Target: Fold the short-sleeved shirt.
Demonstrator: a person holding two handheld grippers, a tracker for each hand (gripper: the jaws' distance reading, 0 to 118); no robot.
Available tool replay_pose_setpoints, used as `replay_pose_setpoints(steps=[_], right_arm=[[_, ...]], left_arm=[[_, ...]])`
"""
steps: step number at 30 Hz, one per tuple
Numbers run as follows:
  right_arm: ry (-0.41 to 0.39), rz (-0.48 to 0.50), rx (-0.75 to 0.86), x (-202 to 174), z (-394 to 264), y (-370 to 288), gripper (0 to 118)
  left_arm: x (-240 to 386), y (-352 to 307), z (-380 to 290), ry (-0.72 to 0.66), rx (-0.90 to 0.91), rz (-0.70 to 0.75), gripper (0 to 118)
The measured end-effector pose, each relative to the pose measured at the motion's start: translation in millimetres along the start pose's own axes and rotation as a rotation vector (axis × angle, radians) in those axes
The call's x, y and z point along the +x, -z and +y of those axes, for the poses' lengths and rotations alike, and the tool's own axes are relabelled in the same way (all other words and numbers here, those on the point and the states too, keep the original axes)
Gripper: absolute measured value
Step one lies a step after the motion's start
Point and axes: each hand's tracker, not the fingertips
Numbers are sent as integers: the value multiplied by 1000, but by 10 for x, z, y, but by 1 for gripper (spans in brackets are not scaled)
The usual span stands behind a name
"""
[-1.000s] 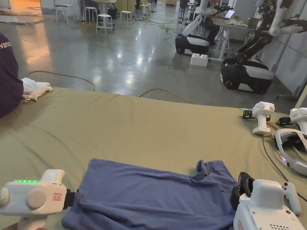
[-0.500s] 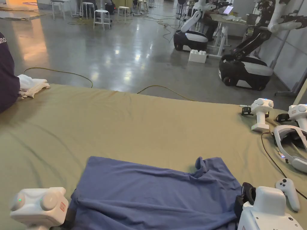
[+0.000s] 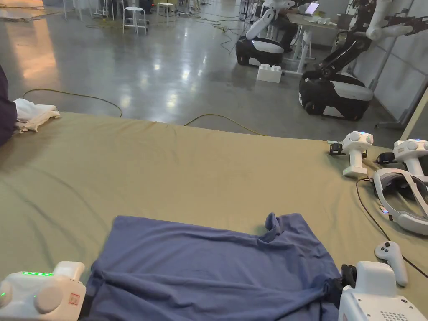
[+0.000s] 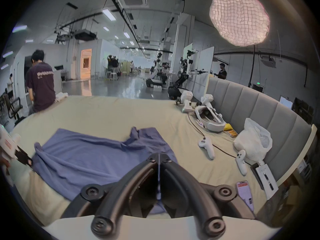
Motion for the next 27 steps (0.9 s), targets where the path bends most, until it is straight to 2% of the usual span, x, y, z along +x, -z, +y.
replay_pose_setpoints(steps=[1, 2, 3, 7, 10, 15, 17, 20, 21, 23, 27], right_arm=[[3, 16, -52, 80, -16, 71, 43], [12, 36, -98, 154, -40, 141, 55], [21, 55, -146, 229, -82, 218, 59], [-8, 73, -358, 428, -322, 584, 60], [20, 109, -462, 520, -577, 861, 61], [16, 148, -585, 505, -869, 1209, 61], [28, 172, -592, 479, -912, 1254, 55], [60, 214, -580, 426, -894, 1227, 20], [33, 214, -570, 374, -889, 1178, 14], [-51, 185, -552, 321, -862, 1107, 11], [-52, 175, -483, 384, -655, 827, 10]], left_arm=[[-22, -55, -29, -2, 10, -14, 6], [-22, -122, -39, -8, 32, -26, 6], [-34, -168, -70, -6, 42, -36, 6], [-57, -271, -142, 3, 70, -37, 6], [-90, -241, -162, -4, 73, -45, 6], [-90, -163, -220, -9, 60, -46, 6], [-92, -138, -236, -9, 53, -41, 6], [-96, -115, -244, -29, 50, -46, 6], [-98, -120, -249, -36, 53, -48, 6], [-103, -151, -247, -37, 67, -51, 6], [-140, -346, -196, -56, 110, -90, 6]])
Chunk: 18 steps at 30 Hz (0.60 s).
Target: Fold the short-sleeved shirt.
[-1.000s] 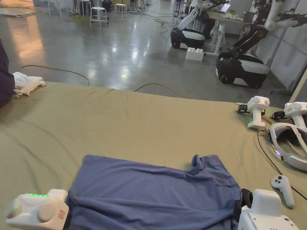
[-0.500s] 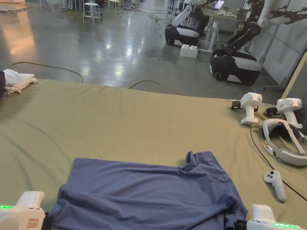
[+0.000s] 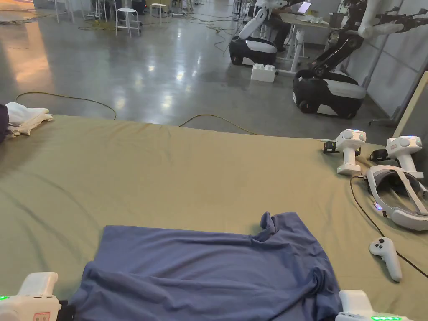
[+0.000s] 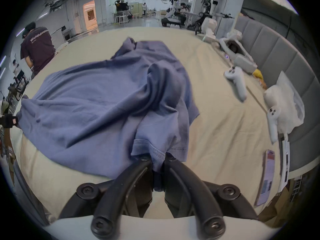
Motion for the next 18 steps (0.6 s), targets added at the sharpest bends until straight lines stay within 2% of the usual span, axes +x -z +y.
replay_pose_setpoints(steps=[5, 9, 18], right_arm=[[28, 3, 57, 108, 120, -533, 10], [-10, -9, 58, 148, 18, -773, 10], [-76, -49, -161, -47, -865, -610, 10]], left_arm=[[-20, -321, 113, -35, 66, -18, 6], [-108, -478, -3, -37, 70, -15, 6], [-244, -269, -954, -25, -133, 38, 6]])
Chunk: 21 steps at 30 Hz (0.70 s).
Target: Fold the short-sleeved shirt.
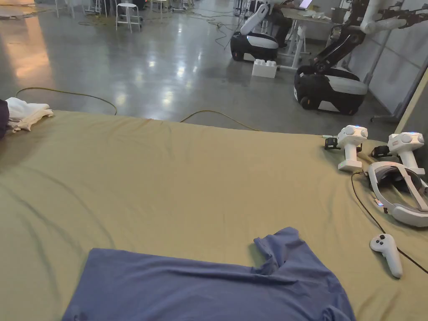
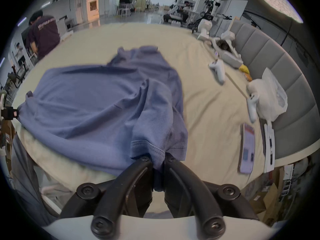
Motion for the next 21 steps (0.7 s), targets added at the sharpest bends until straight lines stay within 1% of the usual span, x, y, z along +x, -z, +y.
replay_pose_setpoints(steps=[3, 5, 6, 7, 8, 9, 10, 11, 12, 15, 18, 21], right_arm=[[2, -9, -14, -77, -168, 181, 10], [8, -23, 5, -103, -192, 243, 10], [10, -27, 6, -117, -179, 247, 11], [10, -38, 5, -127, -158, 247, 16], [4, -71, 1, -128, -138, 239, 26], [-3, -115, 2, -124, -122, 220, 42], [-8, -142, 6, -112, -105, 191, 53], [2, -143, 9, -89, -74, 140, 62], [14, -148, 23, -64, -37, 64, 63], [89, -131, 183, -22, 105, -236, 63], [108, -91, 367, -51, 307, -503, 63], [94, -106, 540, -191, 531, -689, 63]], left_arm=[[11, 138, -103, -9, -14, 8, 6], [36, 202, -85, -11, -23, 20, 6], [59, 202, -68, -10, -22, 29, 6], [80, 201, -43, -5, -25, 36, 6], [85, 203, -24, 0, -26, 40, 6], [83, 203, -5, 0, -26, 40, 7], [86, 197, 14, -3, -27, 41, 10], [90, 179, 37, -9, -22, 41, 19], [96, 144, 59, -14, 0, 43, 30], [141, 0, 184, -28, 108, 19, 43], [266, -174, 368, -13, 241, -24, 43], [444, -308, 579, 38, 377, -24, 43]])
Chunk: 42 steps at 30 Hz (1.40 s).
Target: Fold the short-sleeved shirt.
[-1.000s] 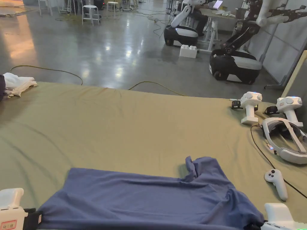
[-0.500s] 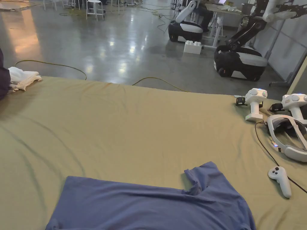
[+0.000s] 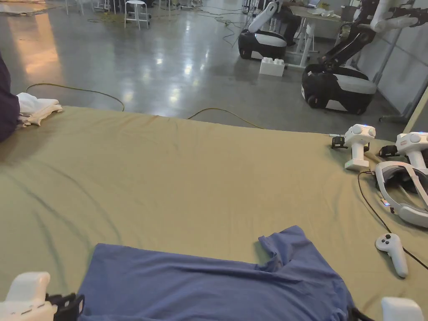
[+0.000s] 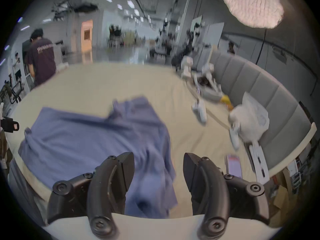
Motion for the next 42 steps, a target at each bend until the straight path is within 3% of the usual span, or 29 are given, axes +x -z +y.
replay_pose_setpoints(steps=[4, 11, 13, 14, 15, 17, 18, 20, 25, 27, 31, 39, 41, 42], right_arm=[[47, 26, 220, -222, 318, -49, 63], [116, 71, 456, -549, 759, -171, 62], [116, 68, 500, -622, 835, -200, 55], [118, 55, 516, -662, 866, -208, 42], [120, 40, 530, -701, 902, -209, 21], [128, 20, 549, -742, 944, -212, 12], [137, 32, 557, -744, 961, -211, 1], [147, 31, 567, -791, 981, -186, 0], [133, 36, 570, -846, 993, -166, 0], [123, 34, 562, -872, 985, -149, 0], [114, 45, 517, -868, 963, -74, 0], [102, 30, 419, -792, 853, 163, 0], [97, 19, 386, -769, 823, 232, 0], [95, 15, 374, -753, 805, 259, 0]], left_arm=[[310, -105, 327, 51, 180, -4, 43], [727, -336, 708, 85, 443, -9, 42], [787, -392, 761, 88, 500, 9, 42], [818, -423, 785, 86, 527, 14, 41], [844, -450, 803, 86, 540, 13, 36], [877, -497, 830, 100, 576, 14, 19], [906, -522, 836, 119, 592, 34, 12], [923, -544, 857, 149, 609, 55, 1], [890, -592, 898, 164, 627, 52, 0], [823, -510, 941, 171, 579, 81, 0], [527, -60, 1064, 126, 316, 54, 0], [-97, 1216, 1210, 13, -125, 32, 0], [-174, 1453, 1233, -10, -194, 34, 6], [-221, 1562, 1249, -22, -220, 18, 17]])
